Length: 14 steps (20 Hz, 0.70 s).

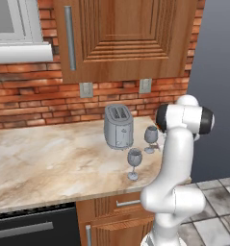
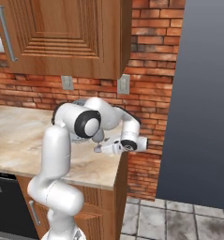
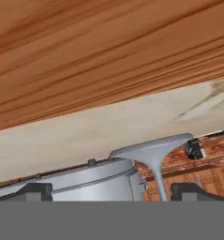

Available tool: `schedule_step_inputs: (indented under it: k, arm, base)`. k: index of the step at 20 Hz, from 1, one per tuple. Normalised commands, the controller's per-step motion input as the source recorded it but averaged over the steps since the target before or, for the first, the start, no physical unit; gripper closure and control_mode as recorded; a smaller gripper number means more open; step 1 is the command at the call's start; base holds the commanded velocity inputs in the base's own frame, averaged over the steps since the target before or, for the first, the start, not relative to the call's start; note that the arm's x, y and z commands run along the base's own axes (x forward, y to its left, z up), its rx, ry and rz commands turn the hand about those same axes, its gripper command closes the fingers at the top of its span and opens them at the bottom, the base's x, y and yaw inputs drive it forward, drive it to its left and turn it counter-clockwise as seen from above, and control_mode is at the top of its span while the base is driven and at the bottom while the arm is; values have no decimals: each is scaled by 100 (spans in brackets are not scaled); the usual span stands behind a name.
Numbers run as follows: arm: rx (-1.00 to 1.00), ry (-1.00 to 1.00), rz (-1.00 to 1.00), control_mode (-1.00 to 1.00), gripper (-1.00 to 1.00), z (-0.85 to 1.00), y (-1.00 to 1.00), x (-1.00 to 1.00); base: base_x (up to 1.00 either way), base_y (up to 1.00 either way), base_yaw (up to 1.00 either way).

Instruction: Retrieve the wine glasses from the counter and place one next to each plate.

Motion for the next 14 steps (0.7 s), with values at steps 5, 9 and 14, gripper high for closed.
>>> schedule_step_inputs:
  k: [5, 9, 14]
  arm:
    - [-2, 6, -2, -100, -100, -7, 14, 3]
    - [-3, 0, -1, -100, -100, -11, 16, 0]
    - [-2, 0, 0, -100, -100, -19, 31, 0]
  base:
    - [0, 0, 0]
    - [0, 0, 0]
    - [0, 0, 0]
